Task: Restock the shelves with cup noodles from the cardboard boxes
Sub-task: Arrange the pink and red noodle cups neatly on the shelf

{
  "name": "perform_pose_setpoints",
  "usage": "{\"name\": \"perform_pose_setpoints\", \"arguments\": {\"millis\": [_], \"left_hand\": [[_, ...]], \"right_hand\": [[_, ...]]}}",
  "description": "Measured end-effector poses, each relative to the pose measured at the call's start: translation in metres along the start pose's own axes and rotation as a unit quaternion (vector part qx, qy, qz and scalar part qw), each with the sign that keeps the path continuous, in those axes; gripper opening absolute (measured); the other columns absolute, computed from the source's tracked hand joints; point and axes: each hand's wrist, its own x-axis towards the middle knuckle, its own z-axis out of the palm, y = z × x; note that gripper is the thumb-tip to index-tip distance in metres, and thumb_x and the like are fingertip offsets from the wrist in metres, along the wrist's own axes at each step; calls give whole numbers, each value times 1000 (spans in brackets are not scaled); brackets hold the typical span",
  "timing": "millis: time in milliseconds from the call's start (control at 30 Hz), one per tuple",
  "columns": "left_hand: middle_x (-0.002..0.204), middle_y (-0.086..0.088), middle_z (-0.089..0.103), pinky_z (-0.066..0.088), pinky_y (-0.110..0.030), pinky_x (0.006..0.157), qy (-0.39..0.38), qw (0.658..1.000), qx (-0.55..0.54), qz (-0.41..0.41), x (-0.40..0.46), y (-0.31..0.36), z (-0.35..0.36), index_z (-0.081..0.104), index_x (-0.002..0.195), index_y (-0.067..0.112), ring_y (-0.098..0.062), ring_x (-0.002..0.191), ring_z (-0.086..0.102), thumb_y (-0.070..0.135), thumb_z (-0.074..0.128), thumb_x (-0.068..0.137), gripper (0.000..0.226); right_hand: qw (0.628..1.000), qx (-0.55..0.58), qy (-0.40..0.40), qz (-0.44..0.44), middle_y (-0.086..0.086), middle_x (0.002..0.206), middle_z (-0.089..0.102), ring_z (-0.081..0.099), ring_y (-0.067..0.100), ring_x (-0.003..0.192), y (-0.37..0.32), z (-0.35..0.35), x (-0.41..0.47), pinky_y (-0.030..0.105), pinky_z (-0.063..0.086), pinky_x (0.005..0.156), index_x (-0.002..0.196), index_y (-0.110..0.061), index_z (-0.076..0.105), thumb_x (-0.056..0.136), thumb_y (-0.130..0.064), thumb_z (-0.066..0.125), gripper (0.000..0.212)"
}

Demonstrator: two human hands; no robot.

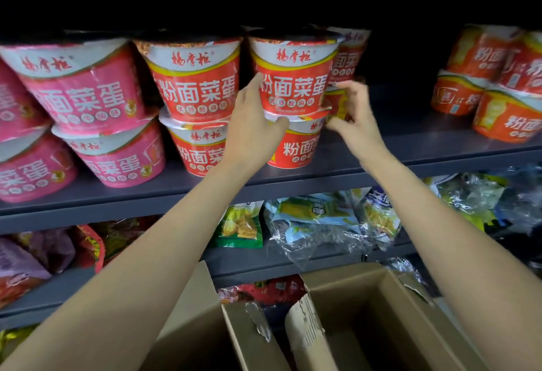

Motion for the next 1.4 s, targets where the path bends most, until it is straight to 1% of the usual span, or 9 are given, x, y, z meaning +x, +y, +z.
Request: {"name": "perform_pose_setpoints", "arguments": {"millis": [67,167,300,467,633,833,1000,1233,1400], "left_hand": [[145,-6,41,36,-36,108,-13,993,-65,-100,14,5,7,22,148,14,-20,134,38,18,64,87,74],[142,-6,45,37,-45,108,-6,973,-142,-183,30,8,12,21,149,16,-22,129,44,11,63,84,77],[128,1,56,45,-45,100,3,986,-99,-133,19,10,22,40,136,25,-16,117,53,20,62,79,62],[141,-4,38,37,-27,102,45,998,0,-48,-9,3,34,29,146,21,-13,125,42,20,63,87,69],[139,0,40,40,-25,100,60,997,-23,-38,-7,-7,27,36,142,24,-12,126,44,11,62,87,62],[144,-6,31,38,-36,105,34,992,-21,-121,-15,-4,27,30,144,21,-19,125,41,11,61,86,66],[136,5,46,42,-46,102,-13,987,-76,-141,-17,1,32,37,135,35,-19,128,42,28,59,68,71],[117,23,44,33,-25,97,-24,986,-128,-105,-22,-14,27,31,120,48,-2,116,39,10,61,77,64],[114,29,44,32,3,79,-39,987,-129,-82,-27,-17,28,28,122,50,19,102,43,9,61,78,68]], "right_hand": [[999,-3,45,7,-2,129,50,49,5,115,-7,-4,4,42,44,102,126,-21,44,81,3,56,52],[998,4,-51,41,-3,139,46,44,10,124,-17,4,6,40,42,104,142,-22,32,82,3,53,68],[992,56,-76,80,1,146,41,44,15,127,-19,6,9,35,42,98,149,-23,17,86,7,50,78],[989,21,-90,113,-1,133,45,48,6,105,-18,-4,22,19,43,76,150,-25,15,83,11,45,82],[979,-81,-127,136,4,154,21,26,27,138,-20,-5,39,41,36,107,150,-31,20,74,6,50,90],[987,39,-77,138,-6,133,45,43,9,117,-13,-2,29,18,40,84,150,-25,21,77,10,46,84],[990,56,-72,110,3,142,45,45,21,126,-1,10,2,36,43,93,145,-24,30,80,-3,54,73],[997,9,-42,72,-2,160,9,15,12,145,-6,30,-28,25,26,110,153,-21,13,89,2,51,78],[998,-22,-16,54,-1,161,-3,8,15,147,-5,43,-37,40,29,115,153,-22,3,90,-2,53,83]]}}
